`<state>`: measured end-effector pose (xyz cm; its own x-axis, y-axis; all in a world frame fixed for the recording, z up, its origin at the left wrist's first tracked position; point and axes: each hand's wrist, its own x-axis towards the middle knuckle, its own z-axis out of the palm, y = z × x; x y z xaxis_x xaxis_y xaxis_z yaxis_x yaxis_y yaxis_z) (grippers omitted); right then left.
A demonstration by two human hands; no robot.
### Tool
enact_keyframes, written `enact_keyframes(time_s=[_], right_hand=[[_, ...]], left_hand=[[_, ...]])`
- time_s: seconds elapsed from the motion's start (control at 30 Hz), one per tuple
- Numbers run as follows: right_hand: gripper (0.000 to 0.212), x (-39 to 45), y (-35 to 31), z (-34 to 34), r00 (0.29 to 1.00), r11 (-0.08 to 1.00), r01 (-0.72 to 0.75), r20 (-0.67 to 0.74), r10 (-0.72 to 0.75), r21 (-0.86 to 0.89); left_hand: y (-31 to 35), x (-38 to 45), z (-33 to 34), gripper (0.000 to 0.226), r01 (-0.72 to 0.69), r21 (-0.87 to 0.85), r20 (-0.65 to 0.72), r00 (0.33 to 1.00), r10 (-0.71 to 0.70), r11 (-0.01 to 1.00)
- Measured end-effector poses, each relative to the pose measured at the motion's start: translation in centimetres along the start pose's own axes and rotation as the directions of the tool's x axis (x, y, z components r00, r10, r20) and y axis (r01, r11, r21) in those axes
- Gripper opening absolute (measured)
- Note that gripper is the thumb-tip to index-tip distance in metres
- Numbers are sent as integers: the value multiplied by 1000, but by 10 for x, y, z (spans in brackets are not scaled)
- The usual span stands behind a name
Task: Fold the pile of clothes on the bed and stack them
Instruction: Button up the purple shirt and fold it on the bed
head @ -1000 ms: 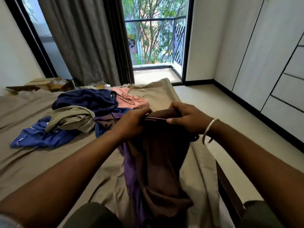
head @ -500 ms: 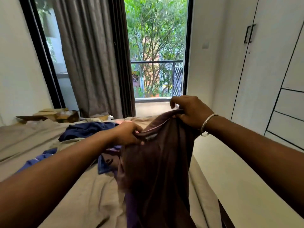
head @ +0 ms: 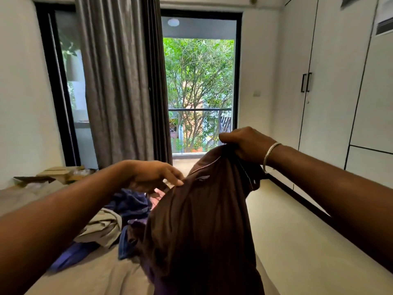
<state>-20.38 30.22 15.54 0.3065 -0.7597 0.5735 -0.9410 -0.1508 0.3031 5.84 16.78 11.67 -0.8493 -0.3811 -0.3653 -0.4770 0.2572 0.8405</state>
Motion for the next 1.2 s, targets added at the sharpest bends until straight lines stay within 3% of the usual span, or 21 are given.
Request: enact_keyframes(time_s=[0.07,0.17,0.27,0.33,0.43,0.5,0.53,0.57,0.63,0.7,0.77,0.87,0.93,1.0,1.1,1.2], right_hand=[[6,-5,2,-5,997,997,73,14,-73,20],[13,-9,3,-11,990,987,129,39,-133,94],[18,-11,6,-16,985,979,130,90,-145,159],[22,-11,6,-17,990,976,104,71,-120,190],[29,-8,6,-20,998,976,38,-53,-28,214],[26,-7,9,-25,995,988,-19,-98,35,156],[20,-10,11,-28,996,996,-28,-79,35,89],[14,-14,12,-30,998,999,31,-53,-33,-35],[22,-23,15,-27,954,916,298,45,-297,-268],[31,-29,16,-26,894,845,444,214,-394,-299],[38,-29,14,-31,876,835,448,344,-339,-319],[34,-30,12,-43,879,862,331,458,-133,-385],[32,-27,10,-49,899,923,247,426,-104,-295],[45,-25,10,-54,905,979,149,417,-78,-141],[68,-22,11,-65,855,993,100,516,-54,-61],[50,-17,11,-73,824,961,205,563,-67,-185]], left_hand=[[-2,-3,-3,38,-45,3,34,998,45,999],[-1,-1,-3,42,-28,90,-28,999,31,996],[14,-1,7,29,77,248,-113,992,-51,966],[25,3,17,23,127,273,-95,990,-105,954],[34,6,26,33,120,214,-60,992,-110,970],[39,7,27,33,74,213,-132,990,-47,974],[40,7,26,35,58,263,-234,972,5,963],[41,8,25,36,59,381,-366,926,91,923],[42,8,26,32,181,707,-565,726,391,684],[41,10,28,29,253,848,-523,538,661,465],[41,9,24,34,141,875,-473,458,753,464],[46,4,17,43,-98,777,-473,561,679,622],[47,2,14,39,-170,771,-411,603,684,614],[46,0,12,33,-162,890,-251,605,756,426],[42,-11,9,29,-19,1000,24,692,721,-15],[38,-25,7,34,-13,935,265,692,671,-355]])
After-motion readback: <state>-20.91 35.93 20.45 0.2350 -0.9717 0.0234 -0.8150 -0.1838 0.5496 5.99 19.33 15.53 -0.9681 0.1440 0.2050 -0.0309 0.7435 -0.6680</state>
